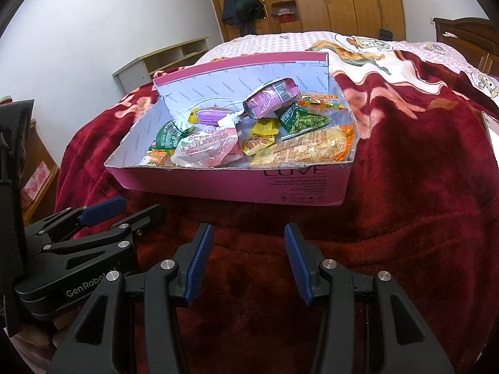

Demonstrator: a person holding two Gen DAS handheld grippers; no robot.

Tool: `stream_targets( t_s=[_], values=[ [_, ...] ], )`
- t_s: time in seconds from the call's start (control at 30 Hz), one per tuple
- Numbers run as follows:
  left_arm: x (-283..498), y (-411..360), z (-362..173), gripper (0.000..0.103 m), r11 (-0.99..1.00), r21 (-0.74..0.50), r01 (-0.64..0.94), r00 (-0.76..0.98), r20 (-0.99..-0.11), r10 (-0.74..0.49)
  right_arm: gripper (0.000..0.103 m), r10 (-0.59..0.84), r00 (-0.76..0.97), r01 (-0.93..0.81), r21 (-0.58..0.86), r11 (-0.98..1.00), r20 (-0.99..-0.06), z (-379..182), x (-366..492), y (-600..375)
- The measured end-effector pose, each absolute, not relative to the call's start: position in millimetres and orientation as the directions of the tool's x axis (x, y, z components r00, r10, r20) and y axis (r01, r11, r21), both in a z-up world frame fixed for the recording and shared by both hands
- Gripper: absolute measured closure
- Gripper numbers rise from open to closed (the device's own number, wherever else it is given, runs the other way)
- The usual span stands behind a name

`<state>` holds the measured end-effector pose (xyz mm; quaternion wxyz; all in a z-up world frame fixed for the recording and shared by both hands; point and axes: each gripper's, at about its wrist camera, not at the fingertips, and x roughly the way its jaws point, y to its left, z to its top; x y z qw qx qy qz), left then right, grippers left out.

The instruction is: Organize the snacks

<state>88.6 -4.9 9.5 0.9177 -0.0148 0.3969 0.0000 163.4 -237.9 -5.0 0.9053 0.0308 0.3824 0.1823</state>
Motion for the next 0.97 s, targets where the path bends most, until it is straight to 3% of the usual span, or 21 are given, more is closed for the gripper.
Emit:
stream_targets(
  t_s=[0.97],
  values=[
    [88.6,-3.7,7.5,0.039,0.999,-0.029,-0.017,0.676,-0.736,-0.010,0.054,0.355,0.634,-0.308,0.196,0.931,-0.687,-8.1,162.5,-238.0]
  ],
)
